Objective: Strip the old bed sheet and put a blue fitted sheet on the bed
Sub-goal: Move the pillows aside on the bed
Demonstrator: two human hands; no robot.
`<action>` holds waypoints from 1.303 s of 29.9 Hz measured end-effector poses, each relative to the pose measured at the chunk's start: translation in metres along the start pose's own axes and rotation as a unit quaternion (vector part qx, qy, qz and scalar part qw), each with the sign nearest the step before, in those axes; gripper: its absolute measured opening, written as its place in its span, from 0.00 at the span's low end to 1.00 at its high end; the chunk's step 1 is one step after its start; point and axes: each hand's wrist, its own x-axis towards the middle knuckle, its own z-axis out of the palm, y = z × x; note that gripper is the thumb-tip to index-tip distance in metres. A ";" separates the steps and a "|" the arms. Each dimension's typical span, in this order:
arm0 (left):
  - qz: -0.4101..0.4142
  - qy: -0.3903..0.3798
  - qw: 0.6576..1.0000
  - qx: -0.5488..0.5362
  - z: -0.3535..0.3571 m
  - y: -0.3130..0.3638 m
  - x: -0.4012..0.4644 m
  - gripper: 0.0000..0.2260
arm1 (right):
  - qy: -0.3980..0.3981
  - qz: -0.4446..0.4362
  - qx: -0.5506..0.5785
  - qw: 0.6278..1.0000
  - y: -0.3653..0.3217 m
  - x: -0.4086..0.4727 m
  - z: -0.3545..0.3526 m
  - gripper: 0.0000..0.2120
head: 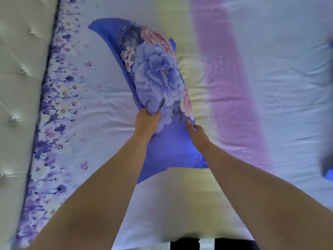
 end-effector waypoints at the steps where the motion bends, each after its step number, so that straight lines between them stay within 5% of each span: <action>1: 0.021 -0.007 1.000 0.006 0.008 0.014 -0.015 0.08 | 0.002 -0.018 0.004 1.000 0.000 -0.007 -0.008 0.27; 5: 0.075 -0.003 0.997 0.030 0.033 0.060 -0.068 0.16 | 0.015 -0.035 0.054 0.998 0.010 -0.037 -0.061 0.31; 13: 0.117 -0.041 0.991 -0.045 0.141 0.182 -0.169 0.10 | -0.012 0.150 0.147 0.978 0.069 -0.077 -0.280 0.53; 16: 0.137 -0.036 0.987 -0.070 0.204 0.232 -0.202 0.06 | -0.103 0.202 0.177 0.958 0.083 -0.095 -0.380 0.39; 21: 0.148 -0.055 0.982 -0.108 0.310 0.302 -0.249 0.07 | -0.203 0.181 0.113 0.956 0.110 -0.127 -0.542 0.29; 24: 0.173 -0.072 0.977 -0.098 0.362 0.345 -0.273 0.08 | -0.151 0.141 0.128 0.970 0.126 -0.124 -0.605 0.33; 27: 0.214 -0.080 0.971 -0.074 0.401 0.399 -0.281 0.13 | -0.011 0.026 0.183 0.983 0.112 -0.113 -0.640 0.32; 30: 0.283 -0.070 0.954 -0.075 0.423 0.470 -0.277 0.18 | 0.170 -0.110 0.249 0.947 0.059 -0.099 -0.676 0.15; 32: 0.326 -0.075 0.938 -0.095 0.429 0.524 -0.263 0.18 | 0.240 -0.179 0.264 0.917 0.014 -0.085 -0.710 0.18; 37: 0.262 -0.038 0.963 0.057 0.430 0.586 -0.216 0.45 | 0.205 -0.177 0.287 0.919 -0.062 -0.041 -0.786 0.41; 39: 0.248 -0.056 0.965 0.064 0.442 0.567 -0.214 0.44 | 0.196 -0.162 0.227 0.940 -0.060 -0.029 -0.782 0.36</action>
